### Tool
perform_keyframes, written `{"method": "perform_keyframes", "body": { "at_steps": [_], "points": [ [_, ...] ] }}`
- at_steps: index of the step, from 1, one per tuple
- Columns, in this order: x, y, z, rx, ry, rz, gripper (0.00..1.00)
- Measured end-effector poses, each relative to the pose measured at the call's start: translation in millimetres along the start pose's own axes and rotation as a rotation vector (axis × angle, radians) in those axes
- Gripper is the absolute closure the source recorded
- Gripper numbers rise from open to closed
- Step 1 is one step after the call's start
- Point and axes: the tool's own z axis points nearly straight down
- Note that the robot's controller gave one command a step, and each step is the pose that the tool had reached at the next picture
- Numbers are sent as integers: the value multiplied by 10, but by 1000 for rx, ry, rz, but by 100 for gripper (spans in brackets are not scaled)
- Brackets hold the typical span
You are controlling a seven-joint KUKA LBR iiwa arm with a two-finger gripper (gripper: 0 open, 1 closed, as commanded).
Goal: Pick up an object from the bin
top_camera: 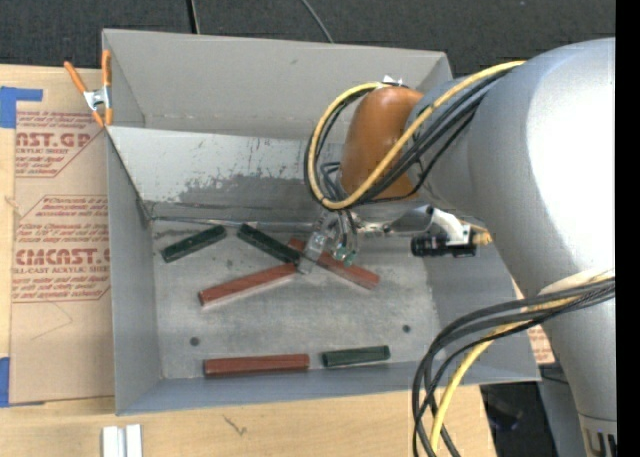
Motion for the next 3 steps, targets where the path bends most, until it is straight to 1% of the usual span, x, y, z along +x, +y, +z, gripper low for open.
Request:
{"method": "perform_keyframes", "body": {
  "at_steps": [1,2,3],
  "points": [
    [23,-8,23,4,8,-1,0],
    [16,-6,11,4,7,-1,100],
    [16,-6,12,4,6,-1,100]
  ]
}}
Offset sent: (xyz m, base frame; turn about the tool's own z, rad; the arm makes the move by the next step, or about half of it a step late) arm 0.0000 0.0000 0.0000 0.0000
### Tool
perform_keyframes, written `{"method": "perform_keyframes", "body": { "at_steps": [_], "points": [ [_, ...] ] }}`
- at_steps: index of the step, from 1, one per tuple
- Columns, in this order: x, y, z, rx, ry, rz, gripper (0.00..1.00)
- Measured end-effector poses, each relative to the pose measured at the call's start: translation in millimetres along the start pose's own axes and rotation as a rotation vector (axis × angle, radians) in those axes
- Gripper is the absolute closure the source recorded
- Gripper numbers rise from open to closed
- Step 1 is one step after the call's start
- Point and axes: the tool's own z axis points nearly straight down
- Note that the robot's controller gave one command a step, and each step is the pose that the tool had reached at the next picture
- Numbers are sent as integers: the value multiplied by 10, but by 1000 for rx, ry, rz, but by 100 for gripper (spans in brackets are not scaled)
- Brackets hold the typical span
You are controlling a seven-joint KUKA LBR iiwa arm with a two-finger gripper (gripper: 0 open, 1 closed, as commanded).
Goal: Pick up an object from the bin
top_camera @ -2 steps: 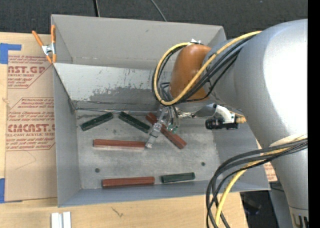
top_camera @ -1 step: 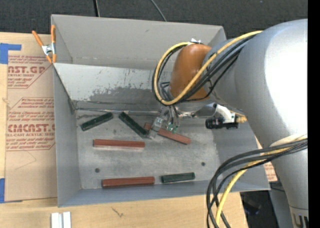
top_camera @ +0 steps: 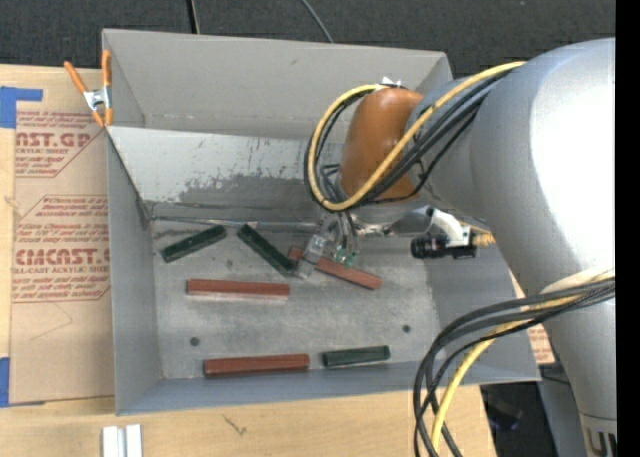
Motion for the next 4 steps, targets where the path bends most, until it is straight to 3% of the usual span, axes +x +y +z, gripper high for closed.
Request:
{"method": "perform_keyframes", "body": {
  "at_steps": [1,2,3,4],
  "points": [
    [0,0,0,0,0,0,100],
    [-150,-881,-40,1,2,11,100],
    [-149,-881,-40,1,2,11,100],
    [-297,-829,-1822,-3,-6,-14,100]
  ]
}}
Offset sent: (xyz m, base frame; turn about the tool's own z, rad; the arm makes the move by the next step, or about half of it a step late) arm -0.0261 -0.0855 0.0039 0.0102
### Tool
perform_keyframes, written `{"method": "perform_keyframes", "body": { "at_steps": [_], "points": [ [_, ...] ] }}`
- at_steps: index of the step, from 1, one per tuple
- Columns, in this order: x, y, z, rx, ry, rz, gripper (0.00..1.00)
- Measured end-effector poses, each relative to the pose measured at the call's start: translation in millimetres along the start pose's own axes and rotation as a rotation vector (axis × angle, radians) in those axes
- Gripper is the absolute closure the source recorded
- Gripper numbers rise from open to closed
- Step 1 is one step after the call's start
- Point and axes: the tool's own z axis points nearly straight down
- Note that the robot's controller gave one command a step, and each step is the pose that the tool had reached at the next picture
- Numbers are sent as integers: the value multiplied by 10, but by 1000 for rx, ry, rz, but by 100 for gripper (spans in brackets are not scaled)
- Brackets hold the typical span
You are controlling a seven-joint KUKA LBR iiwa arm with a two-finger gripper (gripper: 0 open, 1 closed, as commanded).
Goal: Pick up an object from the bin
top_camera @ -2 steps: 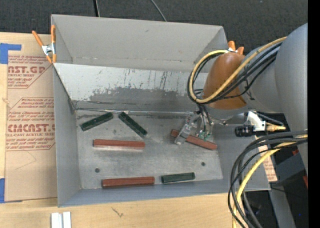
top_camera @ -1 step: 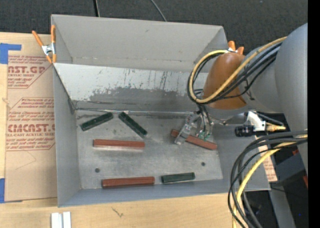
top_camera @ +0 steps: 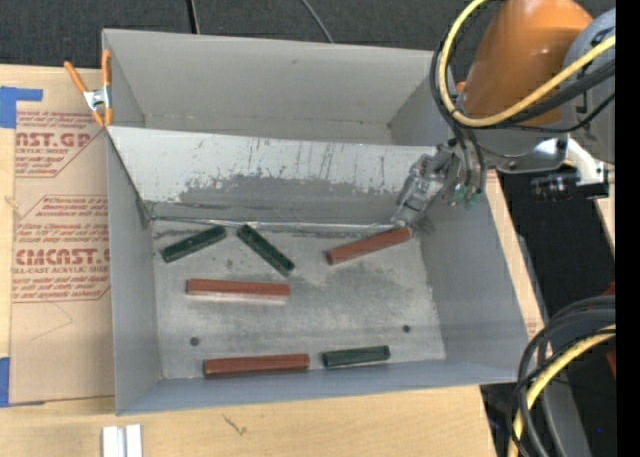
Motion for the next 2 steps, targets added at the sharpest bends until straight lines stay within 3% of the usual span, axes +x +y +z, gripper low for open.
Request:
{"method": "perform_keyframes", "body": {
  "at_steps": [1,2],
  "points": [
    [16,-5,43,3,7,0,100],
    [127,-181,1134,6,16,-94,0]
  ]
}}
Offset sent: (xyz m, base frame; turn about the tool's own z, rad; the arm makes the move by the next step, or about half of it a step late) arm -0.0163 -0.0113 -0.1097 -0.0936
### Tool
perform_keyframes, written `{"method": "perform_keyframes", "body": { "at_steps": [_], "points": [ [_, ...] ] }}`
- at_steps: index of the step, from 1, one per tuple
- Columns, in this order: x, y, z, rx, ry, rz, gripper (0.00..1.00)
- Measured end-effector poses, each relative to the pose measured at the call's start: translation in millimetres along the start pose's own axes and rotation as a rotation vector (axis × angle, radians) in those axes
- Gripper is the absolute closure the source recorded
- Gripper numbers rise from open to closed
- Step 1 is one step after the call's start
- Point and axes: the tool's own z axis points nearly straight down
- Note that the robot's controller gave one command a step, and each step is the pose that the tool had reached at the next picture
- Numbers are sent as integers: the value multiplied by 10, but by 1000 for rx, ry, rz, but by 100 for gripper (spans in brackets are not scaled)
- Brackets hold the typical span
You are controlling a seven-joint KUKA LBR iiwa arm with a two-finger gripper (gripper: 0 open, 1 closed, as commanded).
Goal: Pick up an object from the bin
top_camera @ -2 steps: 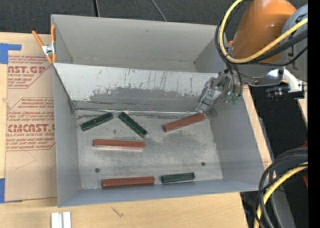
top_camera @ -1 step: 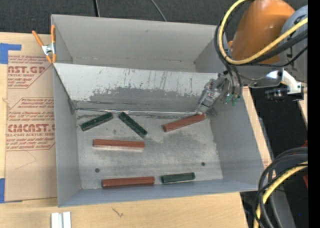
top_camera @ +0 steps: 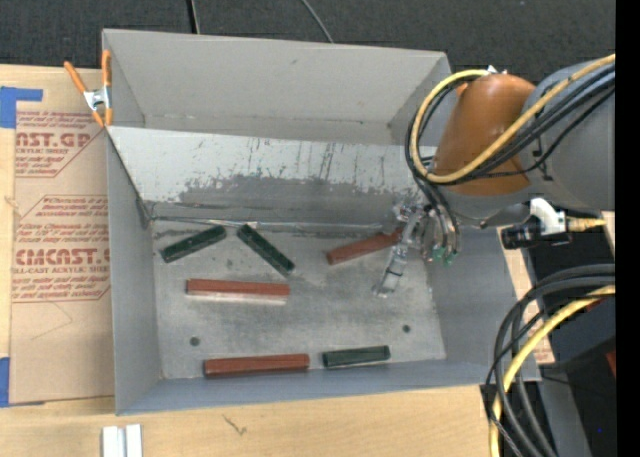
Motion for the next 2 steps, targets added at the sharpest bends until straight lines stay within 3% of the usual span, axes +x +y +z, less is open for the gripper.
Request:
{"method": "perform_keyframes", "body": {
  "at_steps": [1,2],
  "points": [
    [-19,6,-33,-2,-7,0,0],
    [-47,311,456,-3,-14,-26,0]
  ]
}}
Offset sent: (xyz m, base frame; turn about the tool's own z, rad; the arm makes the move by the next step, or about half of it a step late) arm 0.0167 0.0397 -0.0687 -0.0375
